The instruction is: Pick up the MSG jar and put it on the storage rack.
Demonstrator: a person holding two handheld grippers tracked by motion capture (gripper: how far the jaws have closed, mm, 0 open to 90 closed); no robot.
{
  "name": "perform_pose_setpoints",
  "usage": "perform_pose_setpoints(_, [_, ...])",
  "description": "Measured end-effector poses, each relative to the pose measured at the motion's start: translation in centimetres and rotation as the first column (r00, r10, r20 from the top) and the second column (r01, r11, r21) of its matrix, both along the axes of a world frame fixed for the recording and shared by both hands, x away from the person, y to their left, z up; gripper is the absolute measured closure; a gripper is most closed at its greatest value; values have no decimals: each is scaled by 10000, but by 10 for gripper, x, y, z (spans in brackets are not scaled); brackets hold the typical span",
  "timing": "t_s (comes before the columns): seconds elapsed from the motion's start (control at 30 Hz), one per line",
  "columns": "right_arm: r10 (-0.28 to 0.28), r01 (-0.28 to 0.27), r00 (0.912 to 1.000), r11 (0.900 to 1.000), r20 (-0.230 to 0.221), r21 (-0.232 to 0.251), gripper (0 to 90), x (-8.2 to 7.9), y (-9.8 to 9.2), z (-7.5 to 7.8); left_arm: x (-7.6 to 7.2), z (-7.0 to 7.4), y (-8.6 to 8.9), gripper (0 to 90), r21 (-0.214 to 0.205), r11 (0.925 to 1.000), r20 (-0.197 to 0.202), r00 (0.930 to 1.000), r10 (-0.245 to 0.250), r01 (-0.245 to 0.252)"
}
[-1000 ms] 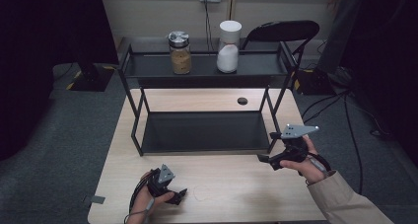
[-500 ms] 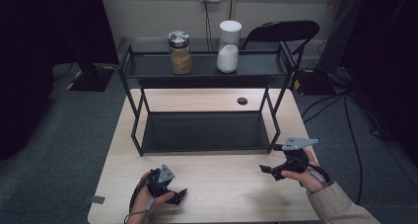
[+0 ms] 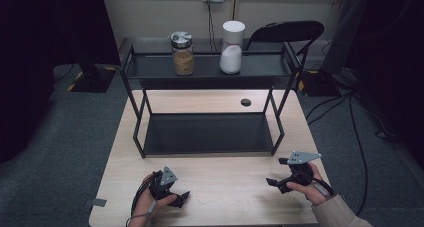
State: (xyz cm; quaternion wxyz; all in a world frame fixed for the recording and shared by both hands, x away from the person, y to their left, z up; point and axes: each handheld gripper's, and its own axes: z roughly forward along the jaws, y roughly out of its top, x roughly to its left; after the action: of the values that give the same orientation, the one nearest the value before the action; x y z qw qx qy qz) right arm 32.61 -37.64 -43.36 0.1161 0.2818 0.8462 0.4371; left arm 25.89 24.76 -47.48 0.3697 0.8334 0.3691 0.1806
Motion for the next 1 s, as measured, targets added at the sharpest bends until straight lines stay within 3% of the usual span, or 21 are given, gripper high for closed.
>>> perform_pose_setpoints(1.0, [-16,13,9998,9999,-199,-139,3,-6,-11,-23,0,0,0,0,-1,10000,1,10000,2,-2])
